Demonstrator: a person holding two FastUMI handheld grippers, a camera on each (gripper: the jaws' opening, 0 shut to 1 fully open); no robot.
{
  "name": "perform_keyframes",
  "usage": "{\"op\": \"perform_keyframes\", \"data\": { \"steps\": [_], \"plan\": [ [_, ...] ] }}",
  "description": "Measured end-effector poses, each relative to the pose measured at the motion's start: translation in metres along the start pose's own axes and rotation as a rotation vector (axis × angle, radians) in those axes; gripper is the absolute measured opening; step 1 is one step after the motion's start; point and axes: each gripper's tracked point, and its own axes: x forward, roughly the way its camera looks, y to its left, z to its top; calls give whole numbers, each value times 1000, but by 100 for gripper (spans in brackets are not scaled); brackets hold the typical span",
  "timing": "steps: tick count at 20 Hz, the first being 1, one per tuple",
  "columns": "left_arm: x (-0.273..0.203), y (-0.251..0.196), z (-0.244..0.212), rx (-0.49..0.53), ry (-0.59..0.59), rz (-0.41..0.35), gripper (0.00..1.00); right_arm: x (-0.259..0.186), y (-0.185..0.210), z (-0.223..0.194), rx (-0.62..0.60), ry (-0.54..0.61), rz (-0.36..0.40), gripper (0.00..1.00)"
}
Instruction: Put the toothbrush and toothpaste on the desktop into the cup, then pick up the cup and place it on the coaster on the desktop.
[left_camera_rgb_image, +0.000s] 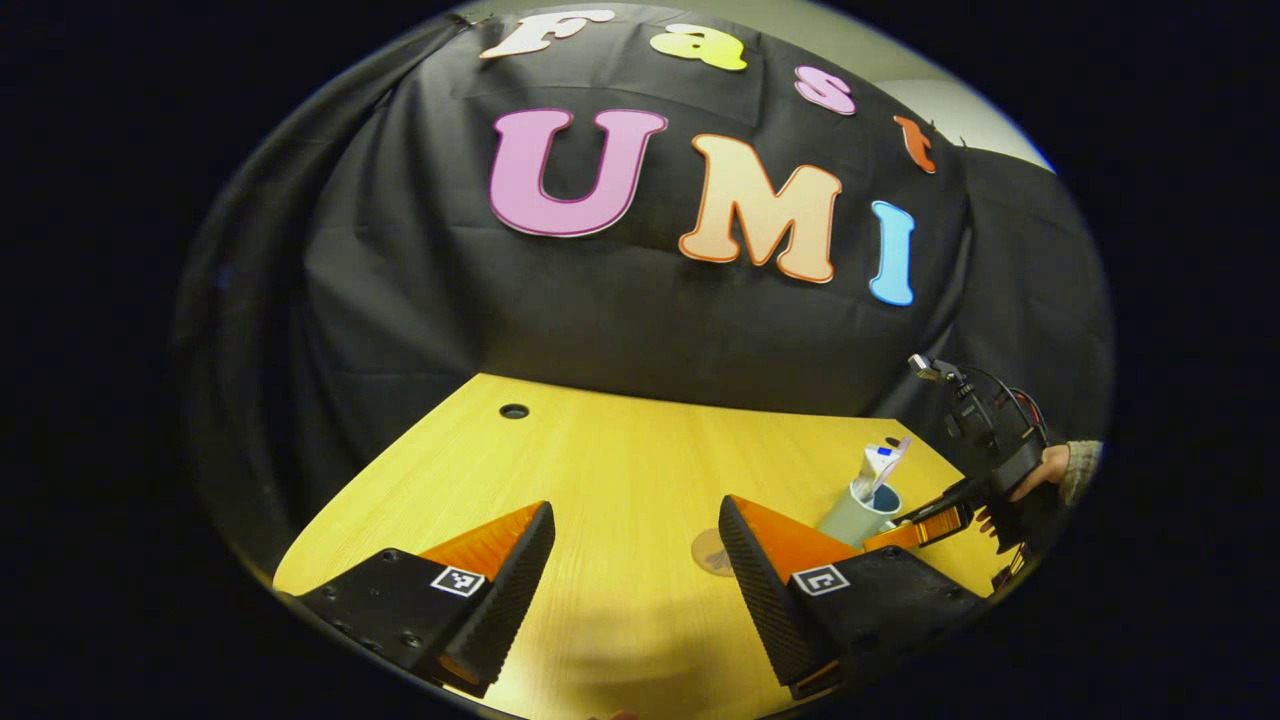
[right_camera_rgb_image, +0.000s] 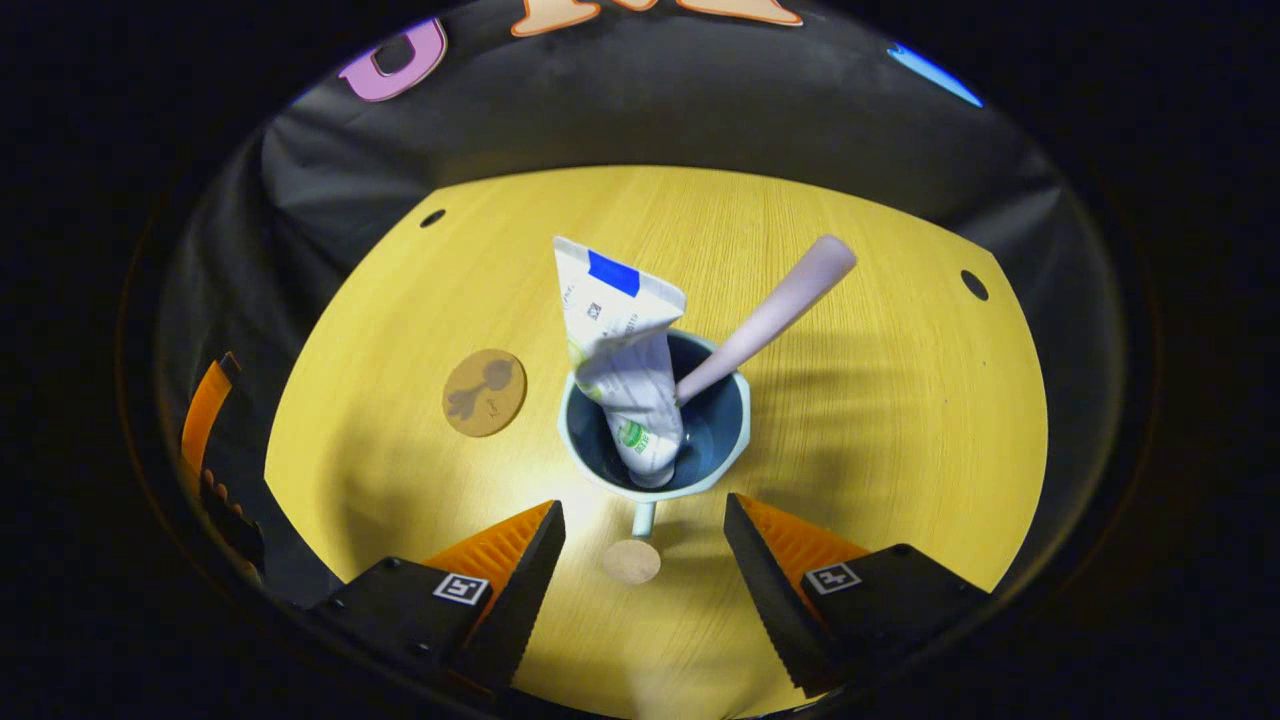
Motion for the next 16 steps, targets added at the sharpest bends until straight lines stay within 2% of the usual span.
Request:
{"op": "perform_keyframes", "data": {
  "steps": [1,2,3,6,7,8,11,16],
  "plan": [
    [-4,5,-7,-11,22,13,95,3,-2,1,-19,14,-20,93],
    [-6,10,-14,-22,44,23,95,6,-3,1,-30,30,-33,98],
    [-8,14,-22,-26,68,33,95,8,-3,1,-33,47,-44,98],
    [-11,24,-32,-14,99,59,96,15,-2,-3,-20,100,-51,83],
    [-11,25,-34,-16,106,57,95,18,-2,-5,-12,115,-57,70],
    [-12,25,-37,-23,116,54,95,18,-6,-6,-2,126,-71,66],
    [-7,26,-42,-42,135,46,95,19,-7,-10,35,152,-75,33],
    [-7,23,-44,-26,156,22,95,18,-9,-9,12,143,-96,27]
  ]
}}
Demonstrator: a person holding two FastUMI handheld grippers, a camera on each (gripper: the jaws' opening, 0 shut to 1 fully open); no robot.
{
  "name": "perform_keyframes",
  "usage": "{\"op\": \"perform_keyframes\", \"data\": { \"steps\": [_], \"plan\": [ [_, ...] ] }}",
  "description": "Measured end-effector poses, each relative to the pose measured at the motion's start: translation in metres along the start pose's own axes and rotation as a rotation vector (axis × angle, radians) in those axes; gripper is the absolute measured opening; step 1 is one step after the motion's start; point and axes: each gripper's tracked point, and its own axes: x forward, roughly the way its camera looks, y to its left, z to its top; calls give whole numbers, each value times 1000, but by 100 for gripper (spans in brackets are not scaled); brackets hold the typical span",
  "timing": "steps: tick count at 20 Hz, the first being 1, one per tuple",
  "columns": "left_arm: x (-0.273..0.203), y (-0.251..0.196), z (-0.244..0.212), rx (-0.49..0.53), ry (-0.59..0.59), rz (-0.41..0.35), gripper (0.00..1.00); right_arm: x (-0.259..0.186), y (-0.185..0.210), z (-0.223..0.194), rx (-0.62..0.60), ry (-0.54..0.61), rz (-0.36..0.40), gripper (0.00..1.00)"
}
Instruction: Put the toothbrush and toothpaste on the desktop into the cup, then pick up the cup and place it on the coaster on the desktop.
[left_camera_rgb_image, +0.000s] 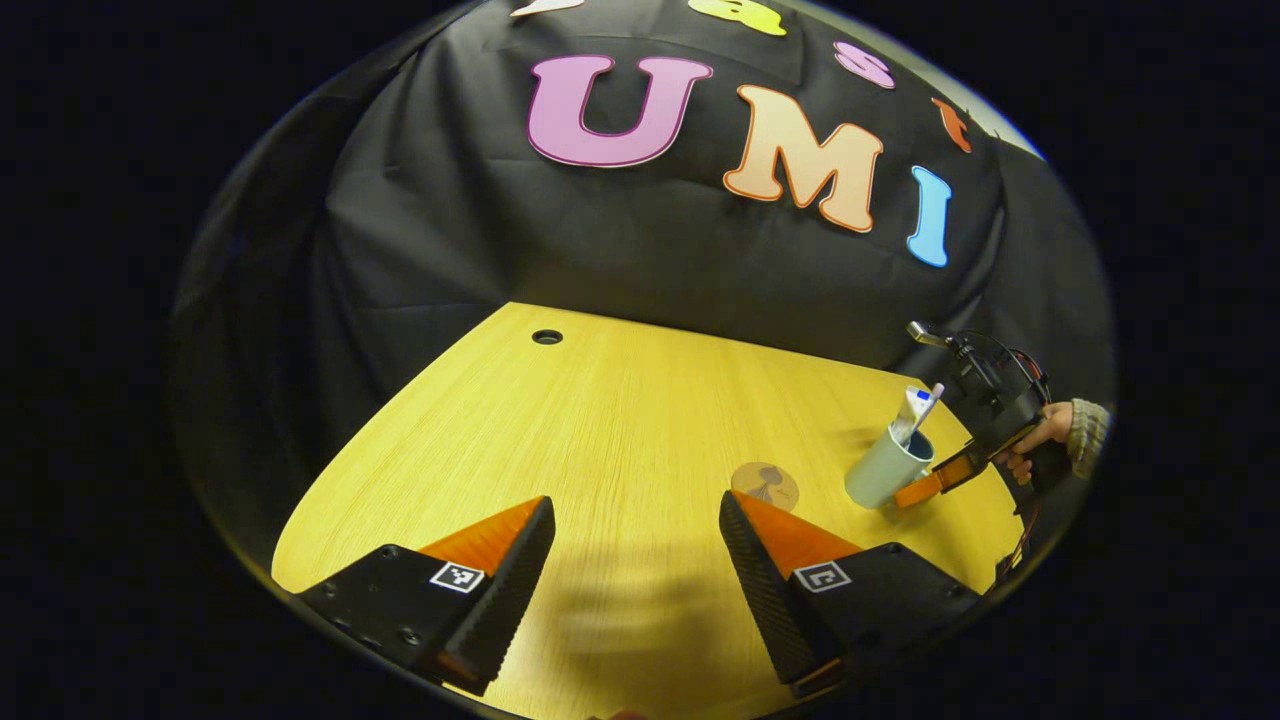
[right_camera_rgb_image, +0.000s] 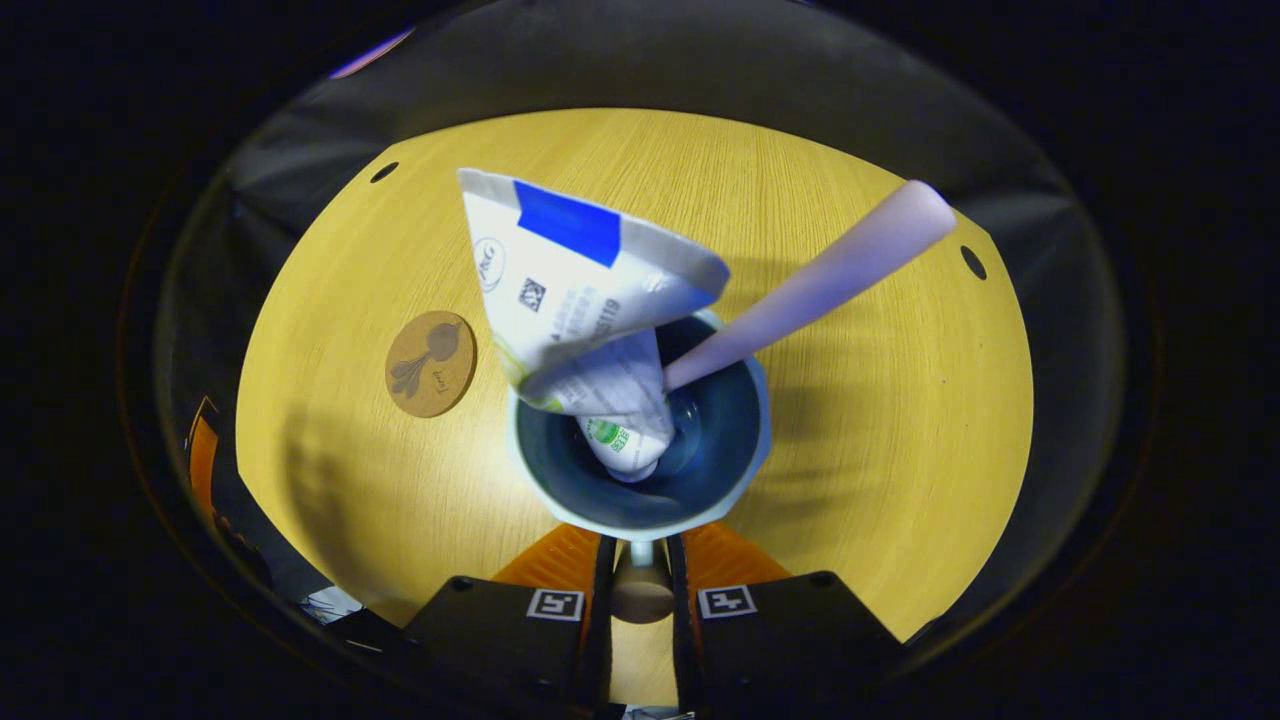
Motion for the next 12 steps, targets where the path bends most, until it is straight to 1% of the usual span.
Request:
{"op": "perform_keyframes", "data": {
  "steps": [2,3,5,11,12],
  "plan": [
    [1,-1,-1,-3,3,-12,95,-2,0,1,10,-8,-7,27],
    [1,-1,-2,-8,5,-20,96,-4,1,0,7,-5,-6,25],
    [2,-2,-4,-18,8,-29,95,-11,6,3,-8,-20,-3,24],
    [0,0,-12,-17,37,-26,95,-34,56,23,-73,-74,61,25],
    [0,0,-12,-17,39,-25,96,-36,66,27,-92,-82,66,24]
  ]
}}
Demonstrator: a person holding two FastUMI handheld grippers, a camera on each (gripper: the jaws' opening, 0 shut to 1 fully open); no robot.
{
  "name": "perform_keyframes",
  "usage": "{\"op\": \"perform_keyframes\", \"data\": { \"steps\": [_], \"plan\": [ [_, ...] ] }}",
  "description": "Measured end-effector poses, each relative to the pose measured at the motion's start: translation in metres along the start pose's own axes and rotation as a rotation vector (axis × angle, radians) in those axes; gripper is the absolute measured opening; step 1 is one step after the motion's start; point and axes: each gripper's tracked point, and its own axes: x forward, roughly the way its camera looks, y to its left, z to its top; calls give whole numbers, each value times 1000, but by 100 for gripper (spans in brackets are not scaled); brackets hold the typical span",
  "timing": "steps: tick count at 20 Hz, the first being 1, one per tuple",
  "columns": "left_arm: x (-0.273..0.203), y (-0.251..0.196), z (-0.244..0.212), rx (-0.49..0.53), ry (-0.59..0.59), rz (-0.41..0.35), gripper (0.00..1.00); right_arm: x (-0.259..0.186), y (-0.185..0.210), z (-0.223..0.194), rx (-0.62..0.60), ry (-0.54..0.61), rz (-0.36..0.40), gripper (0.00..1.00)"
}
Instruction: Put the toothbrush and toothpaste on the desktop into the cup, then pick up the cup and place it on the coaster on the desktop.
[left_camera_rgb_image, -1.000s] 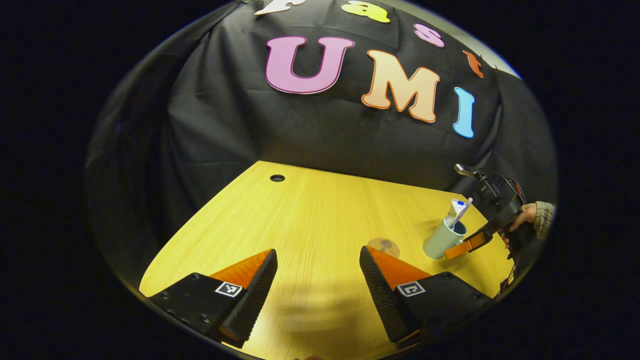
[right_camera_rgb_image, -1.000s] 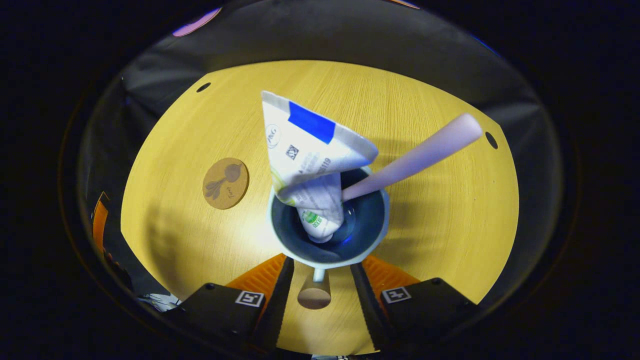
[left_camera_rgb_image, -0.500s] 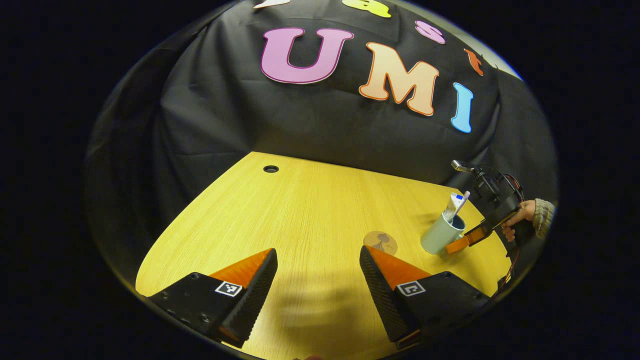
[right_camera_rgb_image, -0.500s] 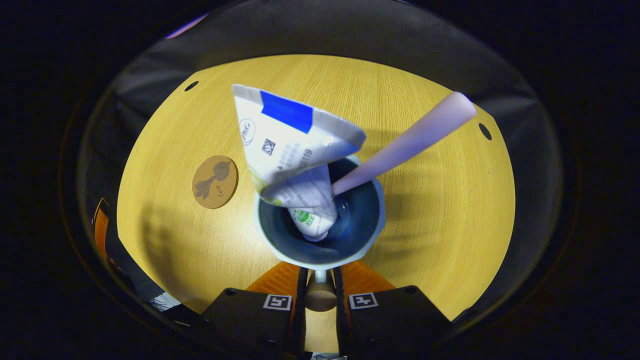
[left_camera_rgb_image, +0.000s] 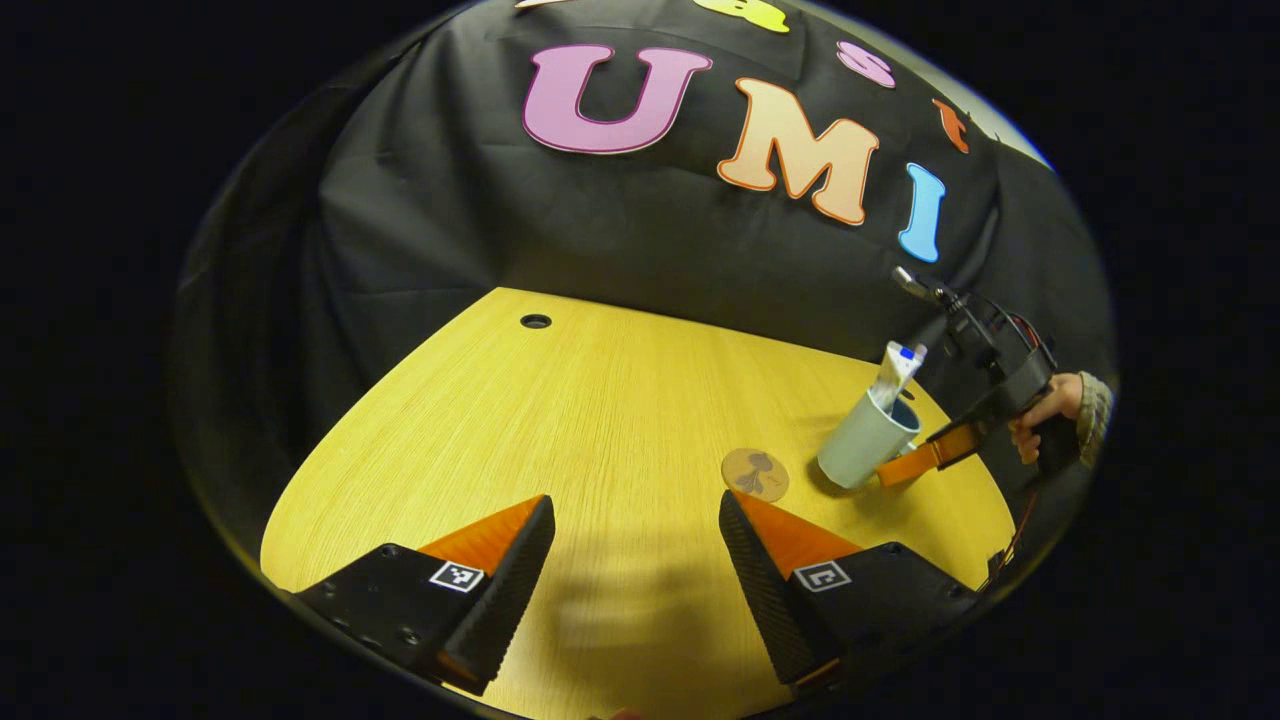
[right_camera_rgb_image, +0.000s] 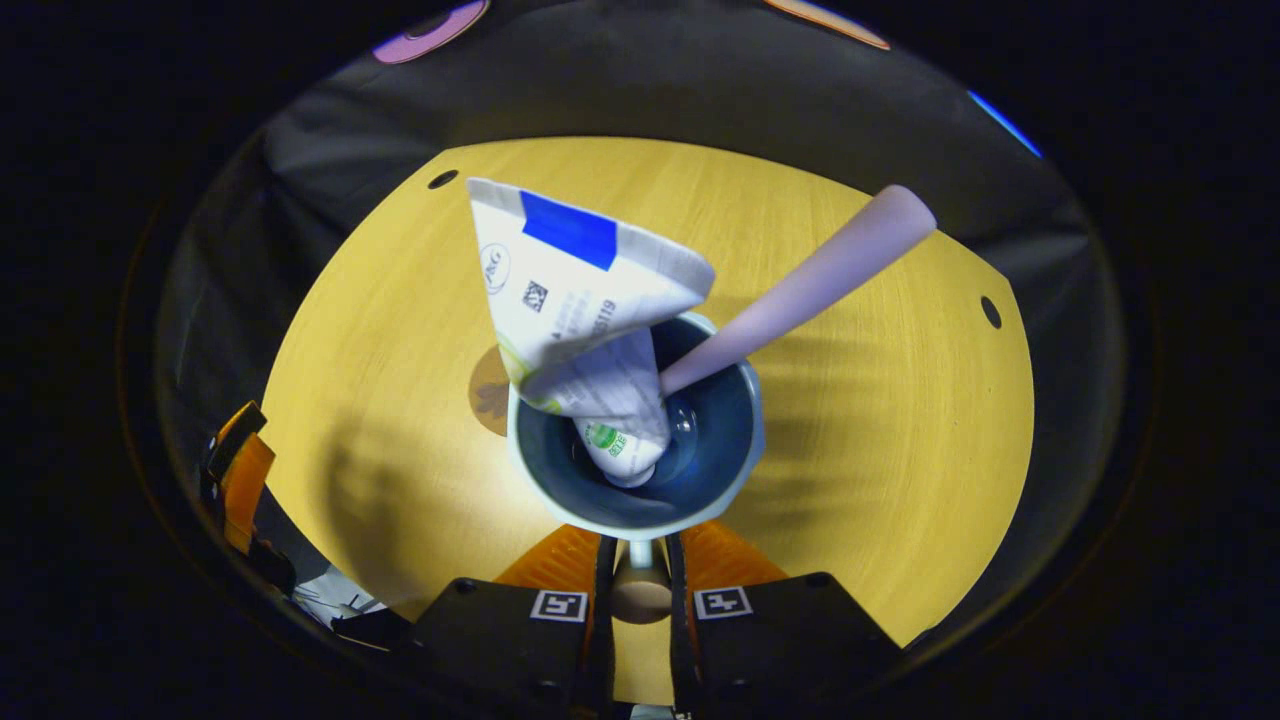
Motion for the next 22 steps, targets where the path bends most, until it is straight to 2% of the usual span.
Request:
{"op": "perform_keyframes", "data": {
  "steps": [7,12,14,15,20,22],
  "plan": [
    [0,2,-3,-21,25,4,95,22,73,15,-99,-4,56,24],
    [1,7,-4,-35,33,40,96,40,129,9,-139,8,42,24],
    [2,9,-4,-41,33,54,96,30,124,14,-133,19,40,24],
    [2,9,-5,-43,37,58,96,40,106,13,-139,20,31,24],
    [2,9,-7,-43,61,54,96,39,115,13,-149,22,39,24],
    [0,9,-6,-28,61,45,96,36,119,9,-127,23,69,29]
  ]
}}
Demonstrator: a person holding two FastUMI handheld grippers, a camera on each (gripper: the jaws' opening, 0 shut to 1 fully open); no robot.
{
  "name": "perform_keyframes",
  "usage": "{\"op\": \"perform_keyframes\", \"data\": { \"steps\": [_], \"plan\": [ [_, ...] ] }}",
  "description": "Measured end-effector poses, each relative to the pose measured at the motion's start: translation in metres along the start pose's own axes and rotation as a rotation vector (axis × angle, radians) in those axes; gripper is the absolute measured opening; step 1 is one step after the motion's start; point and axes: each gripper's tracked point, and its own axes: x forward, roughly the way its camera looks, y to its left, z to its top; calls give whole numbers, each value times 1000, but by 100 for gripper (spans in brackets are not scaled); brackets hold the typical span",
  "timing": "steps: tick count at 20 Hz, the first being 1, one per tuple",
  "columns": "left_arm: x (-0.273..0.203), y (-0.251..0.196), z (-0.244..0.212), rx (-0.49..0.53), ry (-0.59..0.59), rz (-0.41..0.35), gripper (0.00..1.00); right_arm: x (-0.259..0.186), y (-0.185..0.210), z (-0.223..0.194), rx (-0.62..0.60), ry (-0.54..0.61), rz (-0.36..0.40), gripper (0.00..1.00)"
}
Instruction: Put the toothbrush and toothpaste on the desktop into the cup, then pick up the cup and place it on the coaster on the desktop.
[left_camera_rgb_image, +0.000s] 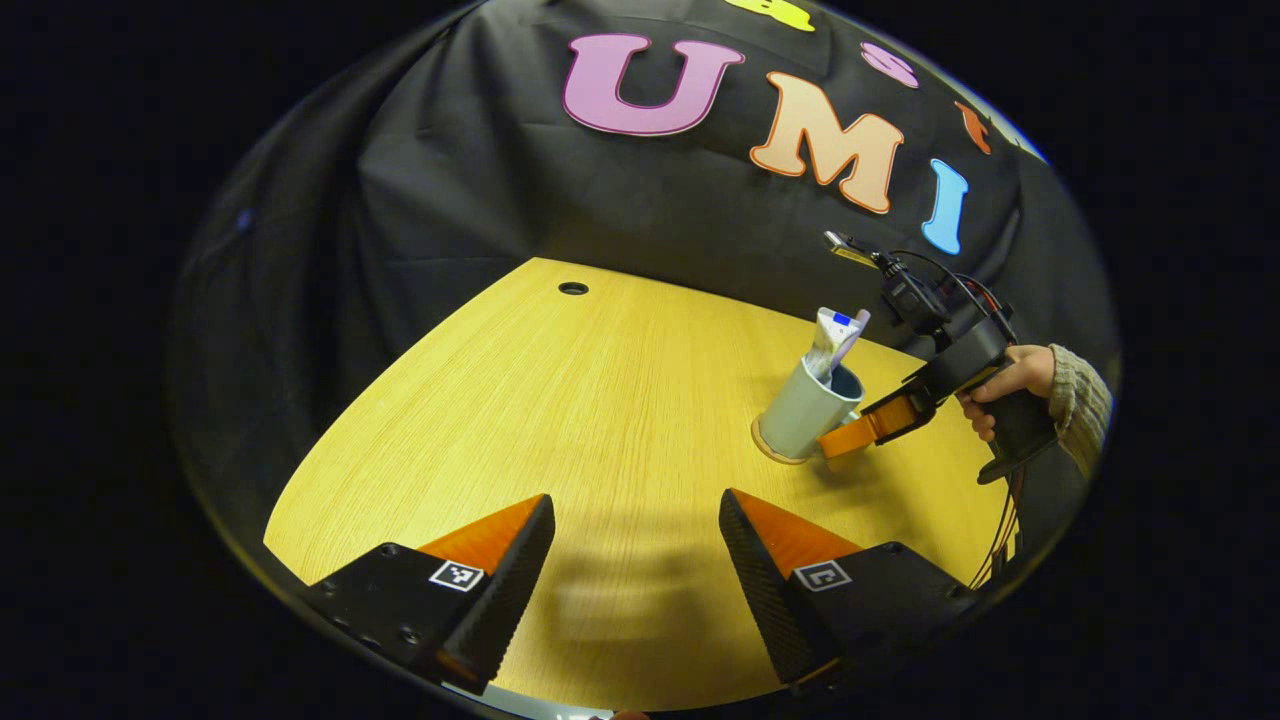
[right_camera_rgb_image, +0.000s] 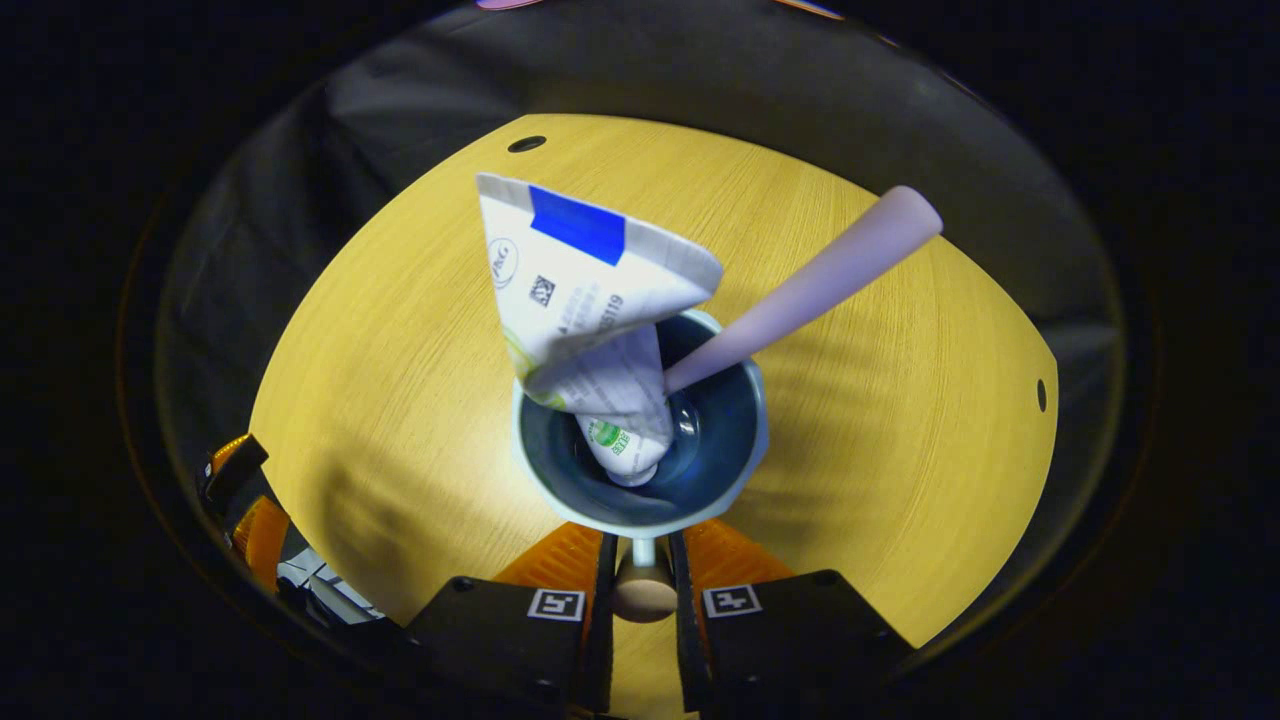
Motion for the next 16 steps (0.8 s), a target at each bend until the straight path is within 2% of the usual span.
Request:
{"op": "perform_keyframes", "data": {
  "steps": [2,3,5,7,9,10,12,15,16],
  "plan": [
    [0,-1,0,19,-8,-9,96,-3,3,-3,9,1,25,39],
    [1,-1,1,29,-10,-14,96,-6,6,-3,8,-14,40,48],
    [-1,-2,2,45,-10,-22,96,-16,10,-2,16,-55,80,100],
    [-1,-6,4,61,-10,-28,96,-29,9,-7,42,-97,100,97],
    [-1,-11,5,69,-16,-35,96,-43,1,-9,80,-156,100,100],
    [-2,-15,5,71,-17,-42,96,-51,-5,-13,101,-181,99,96],
    [-1,-21,8,74,-21,-50,96,-69,-15,-21,135,-232,99,100],
    [0,-29,7,87,-14,-59,95,-98,-42,-46,173,-323,65,100],
    [-1,-32,7,96,-8,-63,96,-105,-48,-55,198,-344,66,96]
  ]
}}
